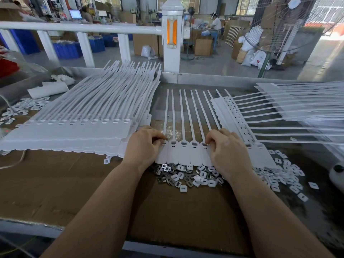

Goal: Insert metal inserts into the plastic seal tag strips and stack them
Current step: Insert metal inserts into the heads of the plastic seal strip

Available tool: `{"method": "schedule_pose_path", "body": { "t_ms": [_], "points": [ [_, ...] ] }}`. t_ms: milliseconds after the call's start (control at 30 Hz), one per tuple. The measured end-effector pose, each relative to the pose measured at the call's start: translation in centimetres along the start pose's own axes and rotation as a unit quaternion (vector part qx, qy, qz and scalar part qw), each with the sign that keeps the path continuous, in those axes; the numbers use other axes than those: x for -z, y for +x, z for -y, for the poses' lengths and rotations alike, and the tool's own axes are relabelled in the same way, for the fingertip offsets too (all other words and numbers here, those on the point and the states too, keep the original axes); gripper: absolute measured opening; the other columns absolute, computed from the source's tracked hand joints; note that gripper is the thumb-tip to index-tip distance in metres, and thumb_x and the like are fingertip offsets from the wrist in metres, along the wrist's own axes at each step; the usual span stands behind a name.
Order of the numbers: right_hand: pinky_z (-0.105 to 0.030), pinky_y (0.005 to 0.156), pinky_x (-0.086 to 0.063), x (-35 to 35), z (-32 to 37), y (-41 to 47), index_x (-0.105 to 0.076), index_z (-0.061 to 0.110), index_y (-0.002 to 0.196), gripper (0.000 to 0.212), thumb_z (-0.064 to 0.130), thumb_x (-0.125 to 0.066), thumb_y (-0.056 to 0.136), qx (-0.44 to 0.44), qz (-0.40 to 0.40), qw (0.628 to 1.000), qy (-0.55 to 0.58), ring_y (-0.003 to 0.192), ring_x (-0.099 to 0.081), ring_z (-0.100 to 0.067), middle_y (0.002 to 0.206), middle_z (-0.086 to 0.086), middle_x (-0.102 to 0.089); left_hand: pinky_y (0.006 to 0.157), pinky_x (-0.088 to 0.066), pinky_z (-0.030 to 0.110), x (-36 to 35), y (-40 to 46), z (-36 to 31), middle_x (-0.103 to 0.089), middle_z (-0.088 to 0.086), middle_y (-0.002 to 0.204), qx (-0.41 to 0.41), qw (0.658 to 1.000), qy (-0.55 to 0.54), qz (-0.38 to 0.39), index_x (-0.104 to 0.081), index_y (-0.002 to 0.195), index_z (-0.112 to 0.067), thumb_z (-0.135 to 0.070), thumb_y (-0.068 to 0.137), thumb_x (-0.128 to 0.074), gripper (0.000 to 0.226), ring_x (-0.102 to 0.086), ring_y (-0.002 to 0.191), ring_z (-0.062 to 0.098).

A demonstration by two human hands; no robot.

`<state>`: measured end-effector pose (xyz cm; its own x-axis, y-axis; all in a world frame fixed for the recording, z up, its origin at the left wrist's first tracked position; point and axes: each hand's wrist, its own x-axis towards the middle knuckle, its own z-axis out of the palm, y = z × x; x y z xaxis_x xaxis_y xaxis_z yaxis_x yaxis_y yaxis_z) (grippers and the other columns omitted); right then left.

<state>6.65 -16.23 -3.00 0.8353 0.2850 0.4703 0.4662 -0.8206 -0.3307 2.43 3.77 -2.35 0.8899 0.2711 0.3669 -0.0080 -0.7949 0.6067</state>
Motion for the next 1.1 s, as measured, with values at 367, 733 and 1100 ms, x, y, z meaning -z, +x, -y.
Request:
{"method": "schedule_pose_path", "body": {
  "t_ms": [367,733,1100],
  "points": [
    [-0.033,0.085,-0.04,-0.04,-0.02,0.05,-0.059,0.018,0.097,0.012,0.016,-0.047,0.093,-0.008,0.008,1.0,-0.023,0.09,-0.047,-0.018,0.097,0.0,-0.057,0.073,-0.032,0.006,-0.15,0.07,-0.15,-0.059,-0.006,0.09,0.028,0.999,-0.029,0.011,-0.064,0.088,-0.019,-0.011,0.088,-0.061,0.009,-0.052,0.084,0.008],
    [-0.033,0.084,-0.04,-0.06,-0.1,0.0,-0.058,0.018,0.098,0.011,0.017,-0.048,0.093,-0.003,0.006,1.0,-0.024,0.087,-0.045,-0.016,0.097,-0.001,-0.058,0.065,-0.032,0.005,-0.21,0.46,-0.3,-0.056,-0.014,0.081,0.04,0.996,-0.065,0.039,-0.059,0.085,-0.024,-0.011,0.091,-0.056,0.015,-0.05,0.076,0.002],
    [-0.033,0.085,-0.041,0.04,0.02,0.0,-0.057,0.018,0.1,0.013,0.018,-0.046,0.094,-0.007,0.014,0.999,-0.034,0.091,-0.048,-0.018,0.099,-0.002,-0.057,0.07,-0.034,0.007,-0.19,0.47,-0.4,-0.06,-0.006,0.092,0.056,0.996,-0.054,0.037,-0.063,0.086,-0.023,-0.014,0.09,-0.058,0.011,-0.053,0.084,0.006]
  ]
}}
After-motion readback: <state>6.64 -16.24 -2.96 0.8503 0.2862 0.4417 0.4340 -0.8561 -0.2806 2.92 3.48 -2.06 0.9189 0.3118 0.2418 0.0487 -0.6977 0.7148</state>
